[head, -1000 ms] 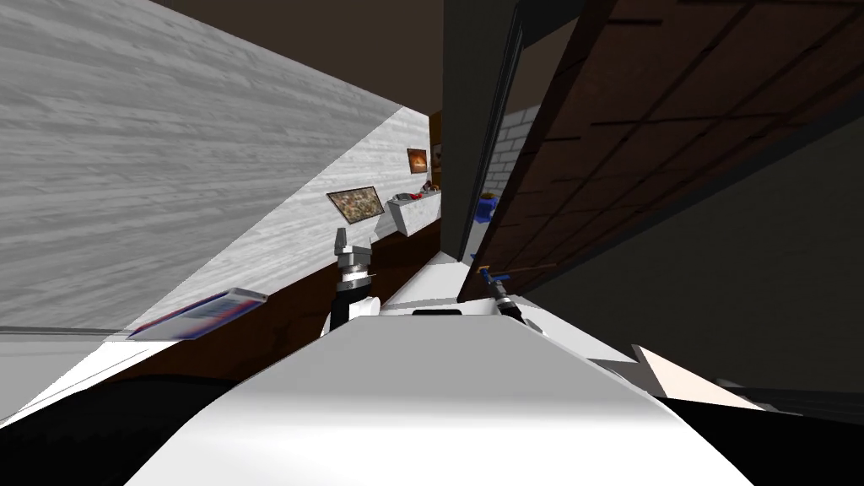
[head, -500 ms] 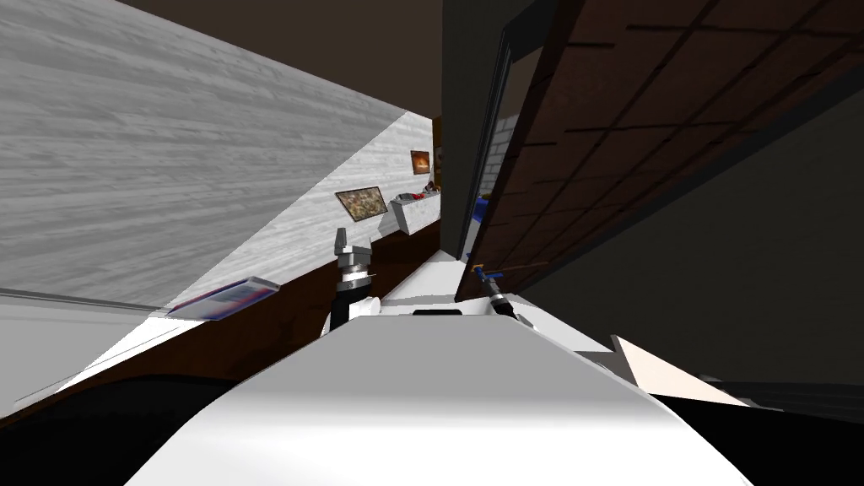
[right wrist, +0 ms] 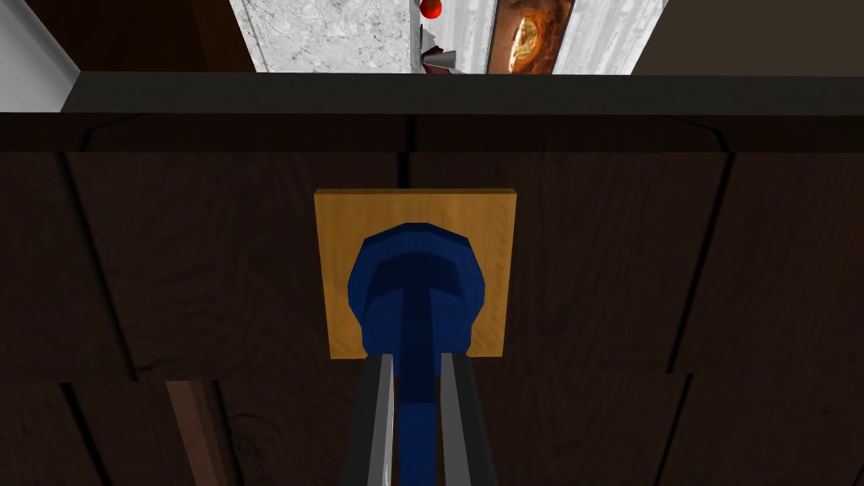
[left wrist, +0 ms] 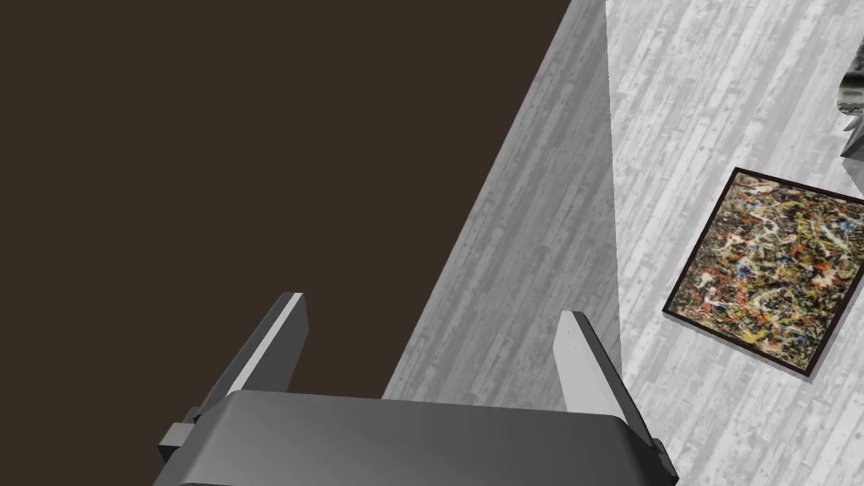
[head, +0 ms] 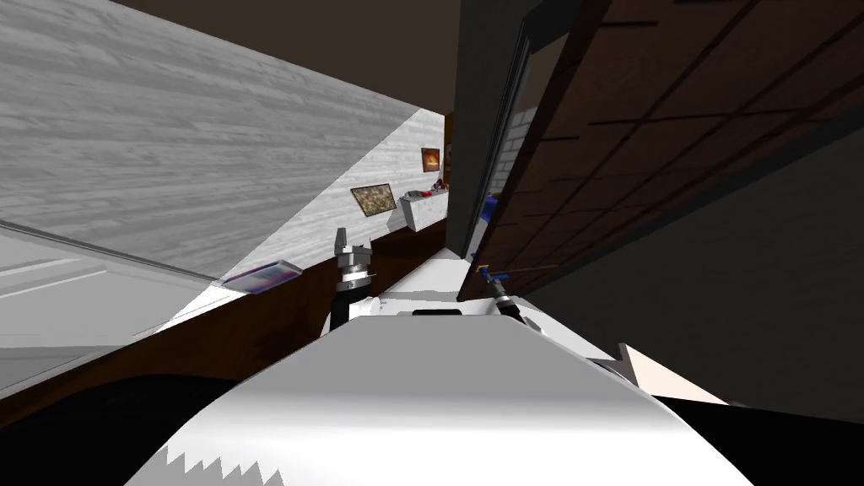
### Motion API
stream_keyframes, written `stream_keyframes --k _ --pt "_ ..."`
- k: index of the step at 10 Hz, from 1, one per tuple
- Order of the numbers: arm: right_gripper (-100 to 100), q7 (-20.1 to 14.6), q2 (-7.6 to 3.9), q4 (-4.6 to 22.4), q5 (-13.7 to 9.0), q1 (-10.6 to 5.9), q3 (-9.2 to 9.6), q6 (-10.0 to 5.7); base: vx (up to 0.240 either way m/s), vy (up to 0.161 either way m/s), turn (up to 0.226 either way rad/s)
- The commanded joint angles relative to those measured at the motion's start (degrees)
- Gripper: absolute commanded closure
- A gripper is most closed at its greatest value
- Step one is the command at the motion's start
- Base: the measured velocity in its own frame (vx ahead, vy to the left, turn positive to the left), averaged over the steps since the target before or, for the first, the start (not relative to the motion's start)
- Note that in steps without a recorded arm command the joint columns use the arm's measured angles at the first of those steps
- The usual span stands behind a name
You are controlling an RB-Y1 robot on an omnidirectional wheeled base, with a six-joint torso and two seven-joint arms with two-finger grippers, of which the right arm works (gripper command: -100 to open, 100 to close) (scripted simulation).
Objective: Pull the door open
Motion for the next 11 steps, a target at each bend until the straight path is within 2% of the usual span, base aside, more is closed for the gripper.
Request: stream_keyframes --k 1,3,5,7,9,11 --pt "100 -0.5 0.22 2.2 0.2 -0.29 0.57 -1.65 -0.121 -0.031 0.113" --pt "100 -1.2 -0.62 3.8 -0.2 -0.09 0.42 -3.29 -0.129 -0.055 0.194" --pt "100 -1.5 -0.9 4.3 -0.4 -0.02 0.36 -3.85 -0.075 -0.031 0.063" --pt "100 -2.5 -2.01 6.3 -0.9 0.24 0.15 -6.02 -0.151 -0.068 0.277" --pt "100 -2.5 -2.01 6.3 -0.9 0.24 0.15 -6.02 -0.098 -0.049 0.055" --pt "100 -3.1 -2.74 7.7 -1.3 0.42 0.02 -7.45 -0.078 -0.019 0.119"
